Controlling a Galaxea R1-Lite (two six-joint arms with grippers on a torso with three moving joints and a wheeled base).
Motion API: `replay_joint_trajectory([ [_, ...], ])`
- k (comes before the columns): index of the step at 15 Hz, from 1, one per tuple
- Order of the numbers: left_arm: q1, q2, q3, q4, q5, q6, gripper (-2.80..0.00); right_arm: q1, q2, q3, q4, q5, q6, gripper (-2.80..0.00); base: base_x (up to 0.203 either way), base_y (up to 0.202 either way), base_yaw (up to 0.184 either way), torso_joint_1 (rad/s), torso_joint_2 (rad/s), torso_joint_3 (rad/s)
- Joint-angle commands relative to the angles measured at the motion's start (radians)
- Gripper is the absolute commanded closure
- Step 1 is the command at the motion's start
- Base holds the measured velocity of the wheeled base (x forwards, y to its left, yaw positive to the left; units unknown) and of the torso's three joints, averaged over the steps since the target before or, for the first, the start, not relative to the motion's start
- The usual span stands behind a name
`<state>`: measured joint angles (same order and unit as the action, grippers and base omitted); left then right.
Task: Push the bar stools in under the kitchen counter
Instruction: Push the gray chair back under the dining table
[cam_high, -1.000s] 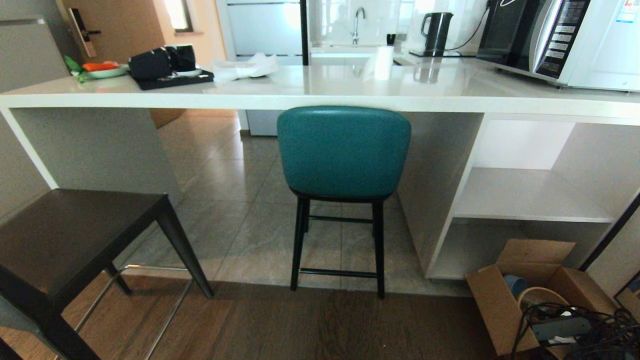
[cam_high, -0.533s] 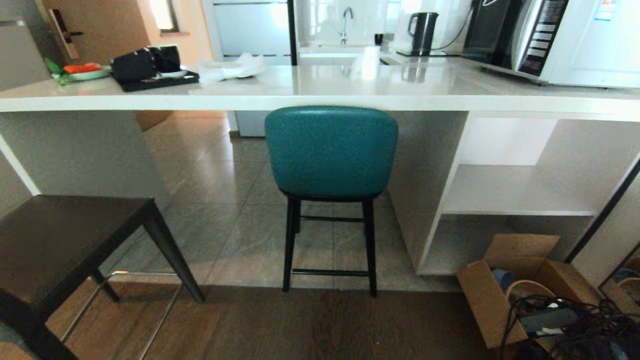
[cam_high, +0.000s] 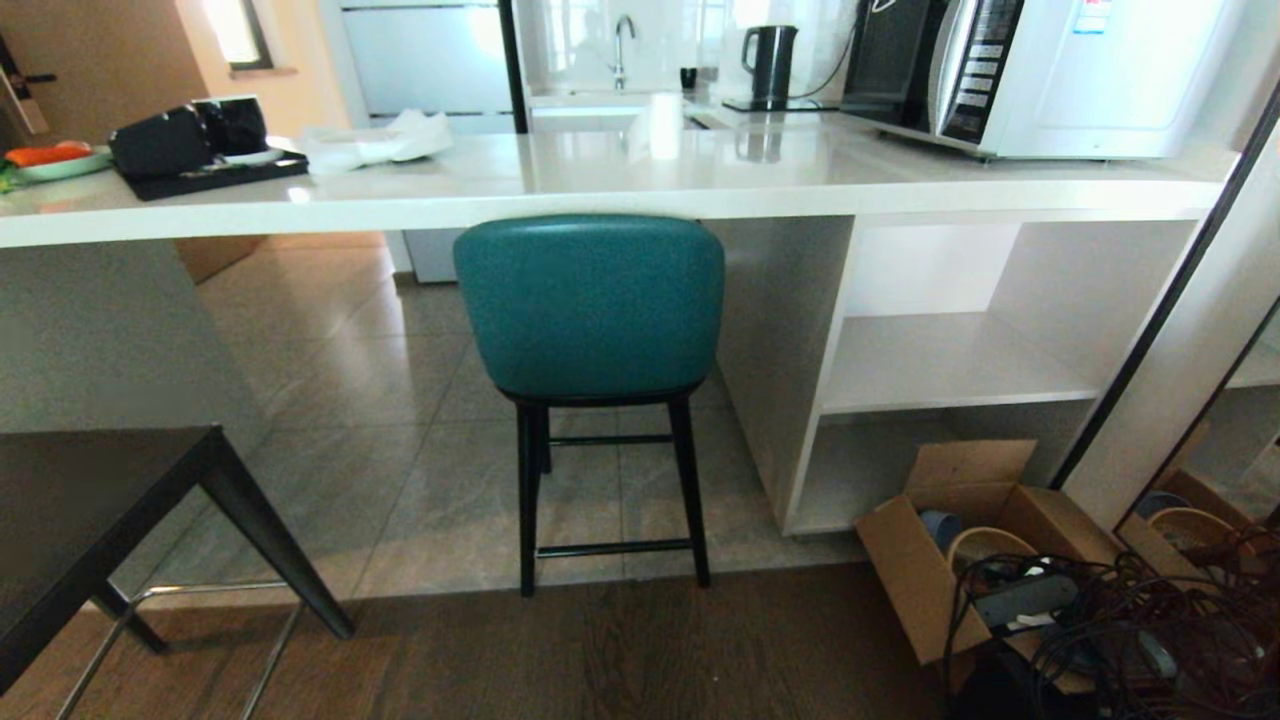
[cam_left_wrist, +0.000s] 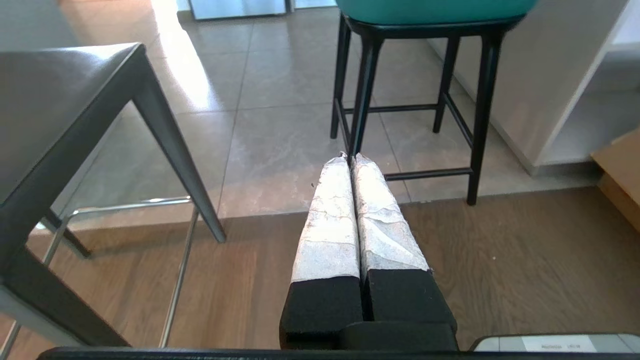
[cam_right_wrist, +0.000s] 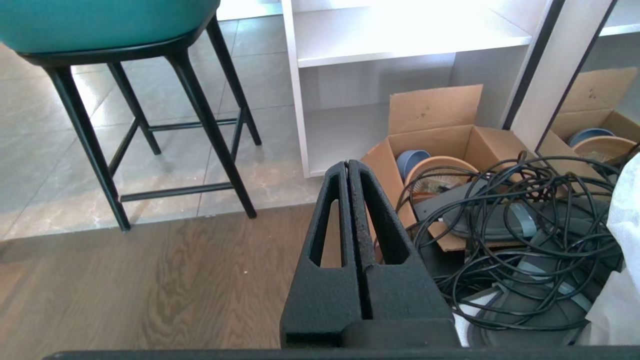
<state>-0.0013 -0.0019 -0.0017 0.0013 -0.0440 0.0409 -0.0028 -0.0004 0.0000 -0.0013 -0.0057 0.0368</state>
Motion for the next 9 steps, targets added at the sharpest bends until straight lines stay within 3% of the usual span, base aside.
replay_joint_trajectory([
  [1,0.000,0.002,0.000,0.000,0.001,-0.005,0.00,0.001,0.001,0.000,0.000,0.000,0.000,0.00,0.000,0.000,0.000,0.000,0.00,0.000],
  [6,0.000,0.002,0.000,0.000,0.016,-0.018,0.00,0.001,0.002,0.000,0.000,0.000,0.000,0.00,0.000,0.000,0.000,0.000,0.00,0.000],
  [9,0.000,0.002,0.000,0.000,0.016,-0.018,0.00,0.000,0.002,0.000,0.000,0.000,0.000,0.00,-0.177,0.000,-0.003,0.003,0.01,0.004],
])
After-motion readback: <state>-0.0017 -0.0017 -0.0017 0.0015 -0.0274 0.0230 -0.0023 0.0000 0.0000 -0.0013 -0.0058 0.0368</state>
